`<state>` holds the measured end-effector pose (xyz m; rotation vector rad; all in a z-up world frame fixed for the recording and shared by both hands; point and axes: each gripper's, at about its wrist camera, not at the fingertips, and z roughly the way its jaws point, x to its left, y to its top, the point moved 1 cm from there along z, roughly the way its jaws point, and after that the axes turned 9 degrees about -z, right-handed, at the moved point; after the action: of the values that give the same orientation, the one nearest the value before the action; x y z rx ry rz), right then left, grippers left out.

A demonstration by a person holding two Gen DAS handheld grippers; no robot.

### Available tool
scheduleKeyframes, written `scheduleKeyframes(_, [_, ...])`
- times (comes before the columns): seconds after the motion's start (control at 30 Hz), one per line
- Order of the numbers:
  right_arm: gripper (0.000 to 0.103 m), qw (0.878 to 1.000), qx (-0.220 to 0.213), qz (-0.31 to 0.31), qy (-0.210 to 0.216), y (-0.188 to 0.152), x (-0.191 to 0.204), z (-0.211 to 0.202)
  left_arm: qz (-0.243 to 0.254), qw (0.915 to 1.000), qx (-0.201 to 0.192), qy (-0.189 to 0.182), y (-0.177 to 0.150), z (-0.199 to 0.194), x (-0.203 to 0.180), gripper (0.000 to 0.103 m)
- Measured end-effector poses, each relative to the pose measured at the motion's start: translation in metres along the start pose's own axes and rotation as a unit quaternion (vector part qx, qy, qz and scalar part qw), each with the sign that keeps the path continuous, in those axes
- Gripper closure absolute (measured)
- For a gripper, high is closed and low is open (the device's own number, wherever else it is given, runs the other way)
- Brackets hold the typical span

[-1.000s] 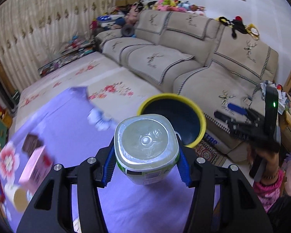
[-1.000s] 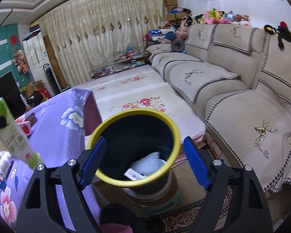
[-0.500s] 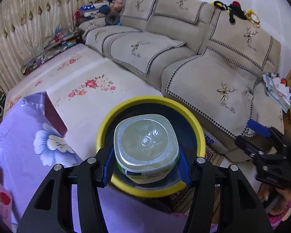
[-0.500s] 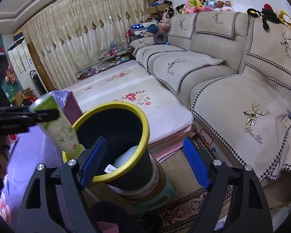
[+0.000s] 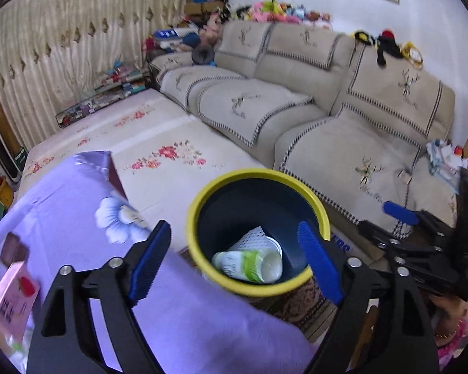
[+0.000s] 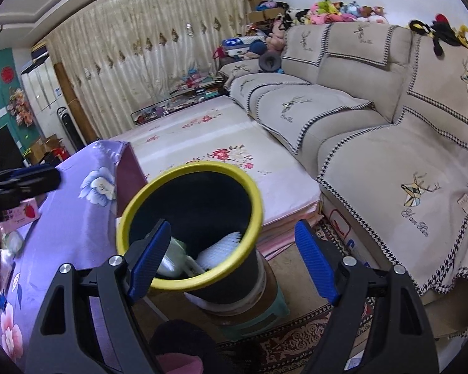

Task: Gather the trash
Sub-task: 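Carry the milk bottle over the bin and open the left gripper, then move the right gripper to the pink juice carton and grasp it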

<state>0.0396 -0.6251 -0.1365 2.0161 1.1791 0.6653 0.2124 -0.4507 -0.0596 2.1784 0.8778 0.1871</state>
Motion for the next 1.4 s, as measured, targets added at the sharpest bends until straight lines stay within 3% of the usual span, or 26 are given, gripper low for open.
scheduleKeyframes(0.3, [0.026,0.999,-0.002,-0.038,0.021,0.007,0.048,-0.007,-0.054,0.9945,-0.079,0.044,-0.052,-0.113,0.064,0.012])
scheduleKeyframes(0.47, [0.026,0.997,-0.001,-0.062,0.036,0.011,0.080,-0.007,-0.103,0.9830,-0.116,0.098,-0.095,-0.171,0.112,0.009])
scheduleKeyframes(0.8, [0.026,0.989,0.010,-0.120,0.086,0.018,0.164,0.002,-0.171,0.9598,-0.137,0.176,-0.177,-0.246,0.184,0.006])
scheduleKeyframes(1.0, [0.026,0.975,0.014,-0.165,0.148,0.026,0.238,0.011,-0.211,0.9433,-0.155,0.204,-0.213,-0.280,0.219,0.005])
scheduleKeyframes(1.13, [0.026,0.955,0.024,-0.209,0.207,0.033,0.301,0.019,-0.242,0.9324,-0.157,0.217,-0.232,-0.294,0.240,0.005])
scheduleKeyframes(1.27, [0.026,0.941,0.035,-0.233,0.244,0.038,0.353,0.026,-0.256,0.9276,-0.158,0.221,-0.241,-0.297,0.251,0.005])
scheduleKeyframes(1.4, [0.026,0.939,0.026,-0.228,0.257,0.044,0.398,0.022,-0.259,0.9276,-0.160,0.217,-0.245,-0.296,0.253,0.005])
